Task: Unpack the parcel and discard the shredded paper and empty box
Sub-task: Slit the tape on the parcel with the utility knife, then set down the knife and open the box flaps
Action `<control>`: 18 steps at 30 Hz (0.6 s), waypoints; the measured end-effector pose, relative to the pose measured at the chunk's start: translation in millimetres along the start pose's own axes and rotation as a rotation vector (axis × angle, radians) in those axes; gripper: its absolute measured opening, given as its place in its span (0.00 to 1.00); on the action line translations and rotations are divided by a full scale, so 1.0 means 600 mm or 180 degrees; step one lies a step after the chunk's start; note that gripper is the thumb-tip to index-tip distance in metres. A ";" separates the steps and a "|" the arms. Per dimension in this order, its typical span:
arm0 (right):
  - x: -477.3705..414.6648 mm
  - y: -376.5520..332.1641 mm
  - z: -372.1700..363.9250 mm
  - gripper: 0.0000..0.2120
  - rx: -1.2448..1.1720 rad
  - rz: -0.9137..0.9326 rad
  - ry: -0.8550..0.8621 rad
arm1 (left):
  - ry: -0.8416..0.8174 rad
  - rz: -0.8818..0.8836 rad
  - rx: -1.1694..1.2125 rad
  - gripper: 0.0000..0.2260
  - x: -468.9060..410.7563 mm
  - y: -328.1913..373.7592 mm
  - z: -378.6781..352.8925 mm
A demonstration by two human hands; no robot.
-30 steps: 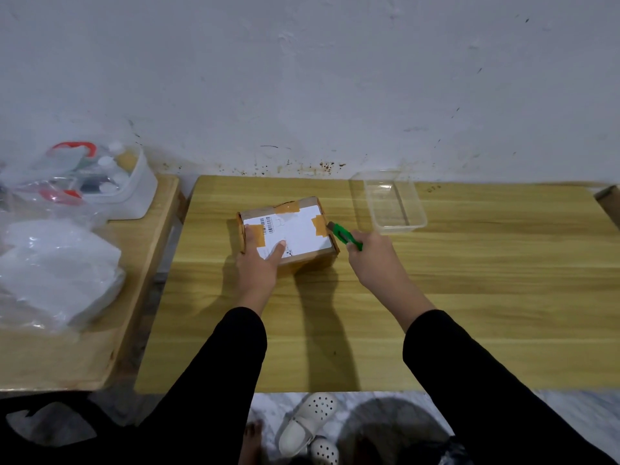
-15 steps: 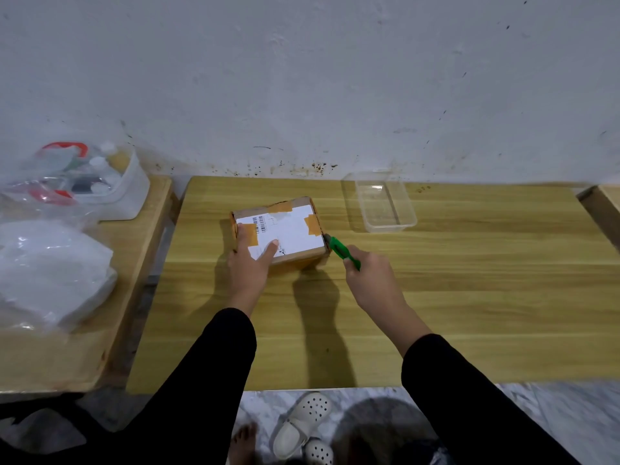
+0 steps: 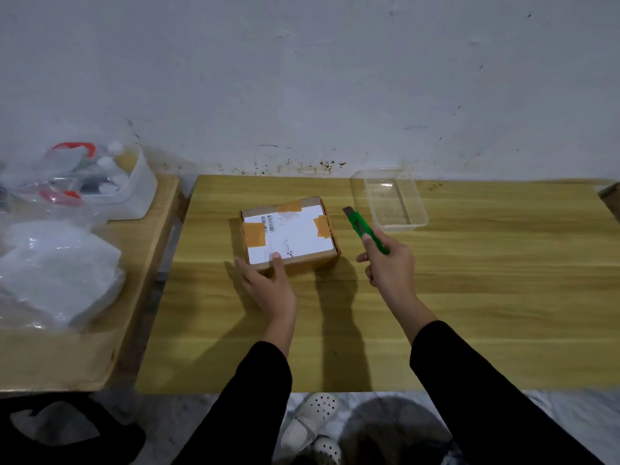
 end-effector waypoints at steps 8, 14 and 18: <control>-0.036 0.022 -0.044 0.17 -0.0082 0.0038 0.0041 | -0.0025 -0.0412 -0.0411 0.27 -0.105 0.043 0.019; -0.054 0.050 -0.111 0.21 0.0074 0.0074 -0.0009 | -0.0066 -0.0055 0.0132 0.22 -0.194 0.057 0.006; -0.076 0.060 -0.149 0.21 0.0320 0.0171 -0.0250 | -0.0101 -0.0163 0.0083 0.25 -0.203 0.065 -0.028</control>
Point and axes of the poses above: each hand's wrist, its own x-axis away from the middle knuckle, its own z-axis out of the back of the hand, y = z × x, the point moved 9 cm from there along -x, towards the middle knuckle, and after that the axes turned 7 degrees about z, right-handed, at the moved point
